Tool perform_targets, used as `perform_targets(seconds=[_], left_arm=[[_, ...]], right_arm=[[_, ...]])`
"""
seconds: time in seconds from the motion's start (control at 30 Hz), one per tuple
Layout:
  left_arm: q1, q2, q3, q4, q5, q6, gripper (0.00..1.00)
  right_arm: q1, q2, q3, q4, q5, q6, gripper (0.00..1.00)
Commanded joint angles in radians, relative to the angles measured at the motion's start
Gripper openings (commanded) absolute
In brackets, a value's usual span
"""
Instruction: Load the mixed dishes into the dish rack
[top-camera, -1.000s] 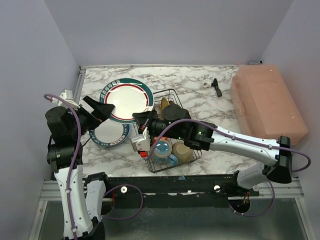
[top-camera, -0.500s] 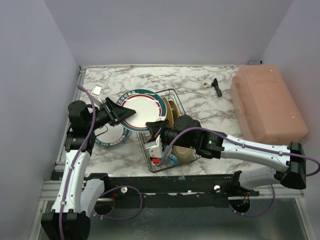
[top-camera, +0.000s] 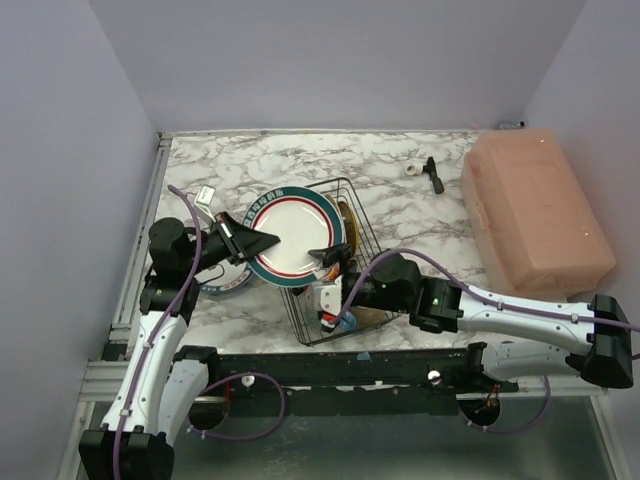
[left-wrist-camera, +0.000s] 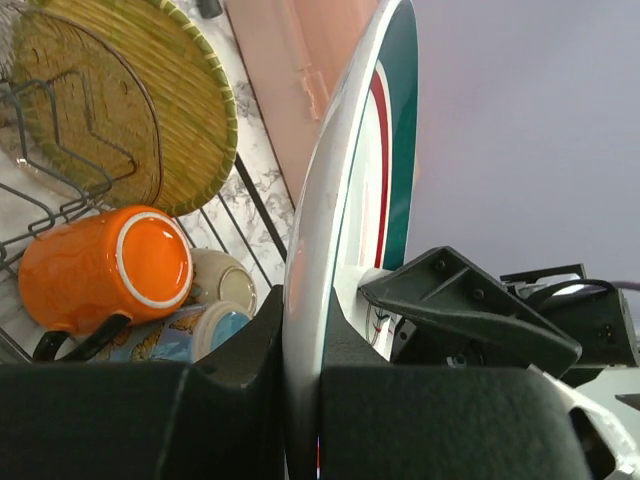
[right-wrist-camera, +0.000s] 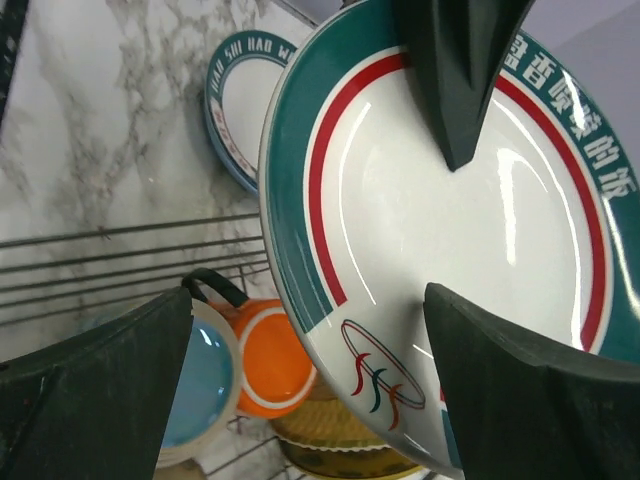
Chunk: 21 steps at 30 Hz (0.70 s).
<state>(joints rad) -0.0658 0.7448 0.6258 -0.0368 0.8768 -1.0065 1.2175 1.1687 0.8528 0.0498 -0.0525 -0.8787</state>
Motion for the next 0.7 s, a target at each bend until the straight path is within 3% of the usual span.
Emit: perform_targets(seconds=[0.0,0.2,0.33,0.5,0.67], left_arm=[[-0.003,-0.048,-0.048,0.144,-0.001,-0.031,0.00],[-0.003,-0.085,-0.055,0.143,-0.050,-0.007,0.00],[-0.003,-0.139,-0.042,0.079,-0.110,0.049,0.00],[-0.003,-0.188,-0.018,-0.063,-0.203,0.162,0.00],[-0.003,-0.211,-0.031,-0.111,-0.223,0.217,0.00]], right_arm=[[0.000,-0.027,-0.018,0.061,-0.046,0.290,1.00],[0.001,-0.004,0.063,-0.045,0.097,0.736,1.00],[0.001,0.031,0.121,-0.247,-0.007,0.983,1.00],[0.000,0.012,0.125,-0.283,-0.028,1.263,1.00],[0.000,-0.087,0.130,-0.268,0.105,1.447,1.00]])
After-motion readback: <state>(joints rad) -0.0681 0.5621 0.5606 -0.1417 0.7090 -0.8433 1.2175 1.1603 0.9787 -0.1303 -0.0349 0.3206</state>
